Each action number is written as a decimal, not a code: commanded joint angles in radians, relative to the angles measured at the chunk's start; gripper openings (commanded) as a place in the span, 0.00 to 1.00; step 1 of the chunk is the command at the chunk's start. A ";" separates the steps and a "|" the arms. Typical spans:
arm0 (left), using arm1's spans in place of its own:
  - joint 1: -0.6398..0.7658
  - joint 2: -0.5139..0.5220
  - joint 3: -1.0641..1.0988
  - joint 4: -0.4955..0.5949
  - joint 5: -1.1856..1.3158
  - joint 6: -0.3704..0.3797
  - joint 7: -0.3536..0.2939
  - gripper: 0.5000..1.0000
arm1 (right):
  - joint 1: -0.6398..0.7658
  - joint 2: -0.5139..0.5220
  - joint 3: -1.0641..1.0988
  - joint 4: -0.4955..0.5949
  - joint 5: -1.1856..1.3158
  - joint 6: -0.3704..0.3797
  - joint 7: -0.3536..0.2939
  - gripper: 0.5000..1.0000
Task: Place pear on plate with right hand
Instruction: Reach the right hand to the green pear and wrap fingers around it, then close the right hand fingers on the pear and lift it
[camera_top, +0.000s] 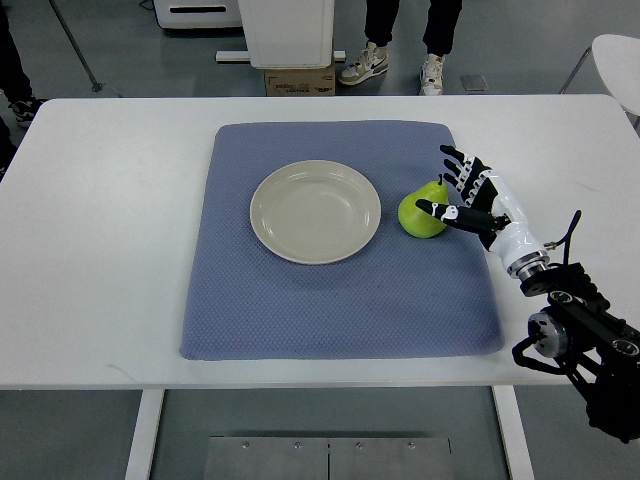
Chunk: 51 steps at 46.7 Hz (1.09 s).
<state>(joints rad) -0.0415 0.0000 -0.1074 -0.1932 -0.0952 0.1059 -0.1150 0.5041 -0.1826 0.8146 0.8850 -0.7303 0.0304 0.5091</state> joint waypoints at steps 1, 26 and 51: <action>0.000 0.000 0.000 0.000 0.000 0.000 0.000 1.00 | 0.004 0.002 -0.011 -0.004 -0.015 -0.006 0.012 0.97; 0.000 0.000 0.000 0.000 0.000 0.000 0.000 1.00 | 0.050 0.009 -0.166 -0.083 -0.049 -0.129 0.098 0.94; 0.000 0.000 0.000 0.000 0.000 0.000 0.000 1.00 | 0.074 0.029 -0.250 -0.144 -0.050 -0.181 0.102 0.90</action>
<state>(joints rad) -0.0414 0.0000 -0.1074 -0.1933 -0.0951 0.1057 -0.1151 0.5766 -0.1541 0.5701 0.7507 -0.7809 -0.1504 0.6112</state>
